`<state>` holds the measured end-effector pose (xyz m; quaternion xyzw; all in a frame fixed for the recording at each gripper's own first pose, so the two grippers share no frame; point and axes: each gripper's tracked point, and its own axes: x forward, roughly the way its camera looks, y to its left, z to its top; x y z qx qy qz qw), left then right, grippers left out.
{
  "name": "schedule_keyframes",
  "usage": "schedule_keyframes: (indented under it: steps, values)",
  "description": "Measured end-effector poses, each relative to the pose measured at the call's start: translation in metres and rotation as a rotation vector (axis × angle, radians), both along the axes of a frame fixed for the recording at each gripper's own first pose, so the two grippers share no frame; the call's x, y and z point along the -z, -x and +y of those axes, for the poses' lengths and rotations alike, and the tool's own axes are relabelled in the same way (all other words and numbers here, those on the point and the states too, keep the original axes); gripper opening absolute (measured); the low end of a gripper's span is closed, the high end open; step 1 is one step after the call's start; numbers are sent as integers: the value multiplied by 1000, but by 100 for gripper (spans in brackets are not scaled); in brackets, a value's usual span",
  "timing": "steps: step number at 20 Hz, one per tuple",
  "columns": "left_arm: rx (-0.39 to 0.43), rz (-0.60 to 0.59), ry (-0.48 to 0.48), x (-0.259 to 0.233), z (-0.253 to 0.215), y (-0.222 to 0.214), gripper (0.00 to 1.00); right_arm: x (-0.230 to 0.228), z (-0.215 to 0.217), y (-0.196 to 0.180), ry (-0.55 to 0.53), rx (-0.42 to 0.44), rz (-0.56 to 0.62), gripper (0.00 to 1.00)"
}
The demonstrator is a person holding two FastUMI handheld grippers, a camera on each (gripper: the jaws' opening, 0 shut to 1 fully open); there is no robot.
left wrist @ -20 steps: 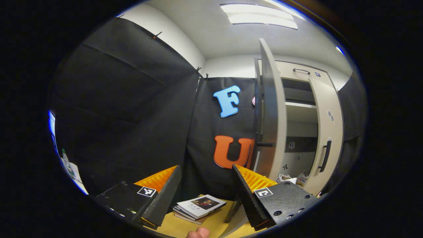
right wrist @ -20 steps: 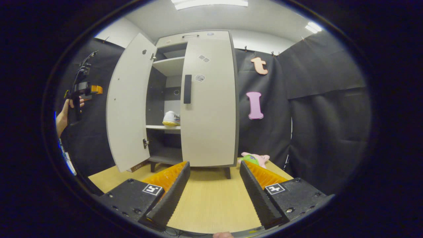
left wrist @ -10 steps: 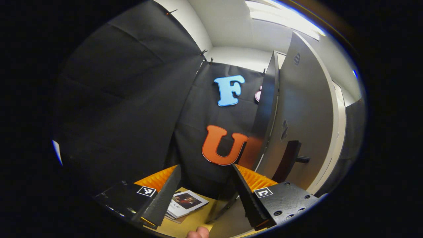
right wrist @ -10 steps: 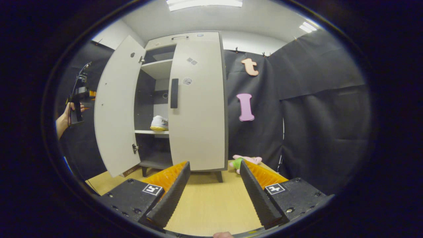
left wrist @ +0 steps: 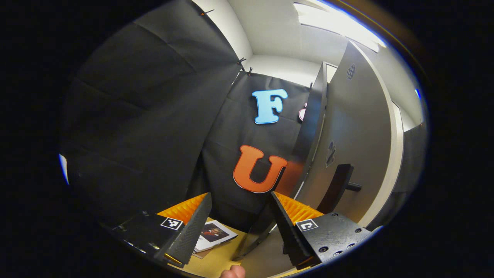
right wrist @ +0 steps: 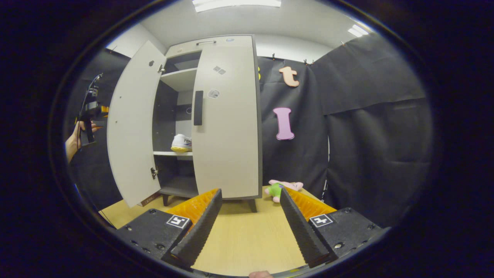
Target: Grab one shoe with the right hand and put it into the shoe cabinet, grab the other shoe with the left hand and put it into the shoe cabinet; then close the right door with the right hand and the left door with the left hand.
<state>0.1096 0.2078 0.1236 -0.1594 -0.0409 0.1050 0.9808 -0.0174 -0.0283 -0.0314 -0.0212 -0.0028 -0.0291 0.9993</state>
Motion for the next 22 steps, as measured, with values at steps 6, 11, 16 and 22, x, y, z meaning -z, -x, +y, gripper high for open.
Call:
schedule_keyframes:
  steps: [6,11,16,22]
  values:
    - [37,-2,-28,-4,-42,1,90,6,6,2,6,-14,7,98]
    - [142,16,-63,-4,-105,-13,90,3,-2,7,5,1,-4,98]
    - [249,-1,-124,-12,-180,-44,90,0,-23,7,-17,46,-14,98]
    - [218,-6,-196,-11,-204,-64,90,3,-49,10,-49,94,-15,94]
